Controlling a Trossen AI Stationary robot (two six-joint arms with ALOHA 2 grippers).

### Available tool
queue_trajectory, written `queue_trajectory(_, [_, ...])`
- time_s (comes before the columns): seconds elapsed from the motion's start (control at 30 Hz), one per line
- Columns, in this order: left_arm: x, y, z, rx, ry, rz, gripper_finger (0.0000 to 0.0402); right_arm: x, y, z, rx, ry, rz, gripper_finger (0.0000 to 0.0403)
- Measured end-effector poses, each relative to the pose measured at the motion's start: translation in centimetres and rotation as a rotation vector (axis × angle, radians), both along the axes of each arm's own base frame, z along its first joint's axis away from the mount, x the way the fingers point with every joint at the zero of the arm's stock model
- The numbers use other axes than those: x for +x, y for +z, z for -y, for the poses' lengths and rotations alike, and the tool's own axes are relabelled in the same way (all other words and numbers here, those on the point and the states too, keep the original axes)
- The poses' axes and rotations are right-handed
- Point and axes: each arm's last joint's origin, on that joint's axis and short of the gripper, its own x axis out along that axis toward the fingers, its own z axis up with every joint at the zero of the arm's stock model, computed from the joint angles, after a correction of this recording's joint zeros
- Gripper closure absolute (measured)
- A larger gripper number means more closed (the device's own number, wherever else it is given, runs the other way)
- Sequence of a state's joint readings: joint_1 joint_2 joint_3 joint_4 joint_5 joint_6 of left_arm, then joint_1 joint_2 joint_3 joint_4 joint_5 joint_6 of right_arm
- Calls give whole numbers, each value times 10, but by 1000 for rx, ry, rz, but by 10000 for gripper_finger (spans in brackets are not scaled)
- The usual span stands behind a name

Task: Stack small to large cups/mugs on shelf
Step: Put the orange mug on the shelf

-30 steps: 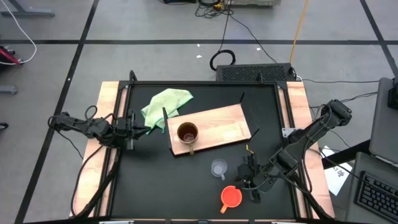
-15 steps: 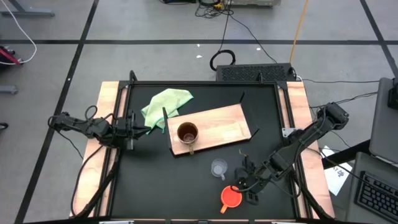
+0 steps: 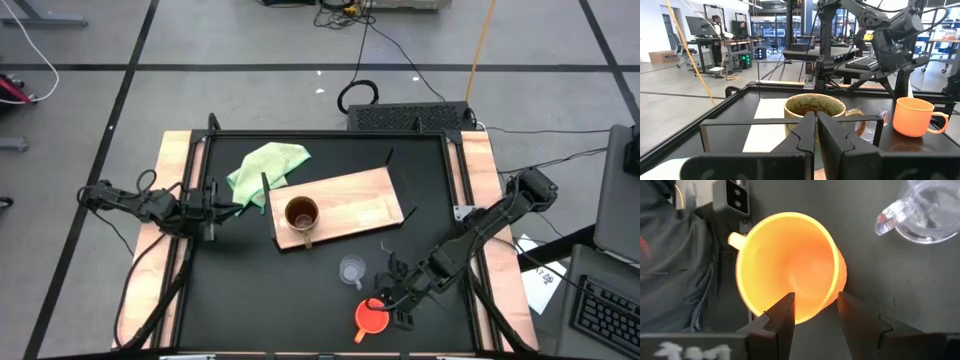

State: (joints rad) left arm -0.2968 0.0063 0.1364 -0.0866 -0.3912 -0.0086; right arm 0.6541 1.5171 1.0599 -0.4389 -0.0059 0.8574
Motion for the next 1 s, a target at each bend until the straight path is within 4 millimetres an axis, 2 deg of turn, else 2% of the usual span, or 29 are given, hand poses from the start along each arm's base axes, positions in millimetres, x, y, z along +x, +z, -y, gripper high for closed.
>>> queue_trajectory(0.4, [0,0,0,1,-13,0,380,7,-7,7,-3,-17,-36,261])
queue_trajectory(0.7, [0,-3,1,10,-28,-30,380,16,-24,6,6,-7,-99,261])
queue_trajectory(1.0, [0,-5,1,11,-28,-49,380,21,-30,6,8,34,-90,267])
